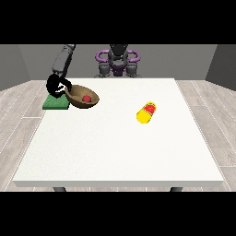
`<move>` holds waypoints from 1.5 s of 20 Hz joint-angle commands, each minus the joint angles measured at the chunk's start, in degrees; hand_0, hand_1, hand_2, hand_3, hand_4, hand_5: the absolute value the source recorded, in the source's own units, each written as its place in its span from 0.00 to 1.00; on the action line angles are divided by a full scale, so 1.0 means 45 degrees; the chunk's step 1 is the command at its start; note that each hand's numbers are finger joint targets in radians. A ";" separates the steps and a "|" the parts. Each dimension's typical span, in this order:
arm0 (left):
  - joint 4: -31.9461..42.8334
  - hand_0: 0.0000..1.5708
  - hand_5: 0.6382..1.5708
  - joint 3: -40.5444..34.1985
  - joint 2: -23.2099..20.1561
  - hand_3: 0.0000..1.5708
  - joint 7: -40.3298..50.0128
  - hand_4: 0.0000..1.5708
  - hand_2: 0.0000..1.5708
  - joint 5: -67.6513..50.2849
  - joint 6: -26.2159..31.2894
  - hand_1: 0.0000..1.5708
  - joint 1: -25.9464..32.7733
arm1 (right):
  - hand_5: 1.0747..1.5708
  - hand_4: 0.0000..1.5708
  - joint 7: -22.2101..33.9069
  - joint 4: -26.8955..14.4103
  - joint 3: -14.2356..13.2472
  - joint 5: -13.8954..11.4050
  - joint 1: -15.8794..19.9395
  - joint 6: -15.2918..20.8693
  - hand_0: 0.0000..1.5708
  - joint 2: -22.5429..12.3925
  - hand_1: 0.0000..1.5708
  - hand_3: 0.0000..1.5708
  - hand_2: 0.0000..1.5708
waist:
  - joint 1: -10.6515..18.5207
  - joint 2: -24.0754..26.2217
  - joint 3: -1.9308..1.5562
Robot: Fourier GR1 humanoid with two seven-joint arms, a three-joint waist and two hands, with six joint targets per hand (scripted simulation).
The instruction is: Pick the cup and pour the ball into the bowl, then pick the bowl and place it on the pad
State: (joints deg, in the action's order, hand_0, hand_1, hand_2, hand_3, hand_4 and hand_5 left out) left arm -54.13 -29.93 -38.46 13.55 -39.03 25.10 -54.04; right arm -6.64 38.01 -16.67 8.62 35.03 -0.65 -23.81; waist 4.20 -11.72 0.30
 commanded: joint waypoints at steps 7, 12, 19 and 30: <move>0.0330 0.00 1.00 -0.0348 -0.0900 0.00 0.0317 0.00 0.00 -0.0741 -0.0012 0.00 -0.0093 | 0.99 0.74 0.0505 -0.0473 -0.0269 -0.0170 0.0323 -0.1443 1.00 -0.2413 1.00 0.73 1.00 | -0.0684 -0.0450 -0.0077; -0.0327 0.00 1.00 -0.0088 -0.0756 0.00 -0.0161 0.00 0.00 -0.0658 -0.0167 0.00 0.0157 | 0.99 0.73 0.0050 -0.1140 -0.0817 0.0169 0.0458 -0.1607 1.00 -0.2699 1.00 0.68 1.00 | -0.0552 -0.0831 -0.0077; -0.1674 0.00 1.00 0.0281 -0.0938 0.00 0.0694 0.00 0.00 -0.1140 -0.0853 0.00 -0.0390 | 0.99 0.71 -0.1560 -0.2437 -0.1417 0.0289 0.0187 -0.2377 1.00 -0.3548 1.00 0.56 1.00 | -0.0302 -0.1548 -0.0094; -0.4329 0.00 1.00 0.0190 -0.1467 0.00 0.1644 0.00 0.00 -0.2165 -0.1634 0.00 -0.0502 | 0.98 0.40 -0.1912 -0.4638 -0.2701 0.0951 0.0700 -0.1913 1.00 -0.4334 1.00 1.00 1.00 | 0.0818 -0.2772 -0.0116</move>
State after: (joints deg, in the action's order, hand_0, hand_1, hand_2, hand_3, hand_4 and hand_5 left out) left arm -69.87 -28.53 -42.83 18.26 -46.69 18.32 -55.62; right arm -16.78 21.03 -25.71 10.78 37.02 -10.59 -41.38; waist 5.46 -22.45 -0.13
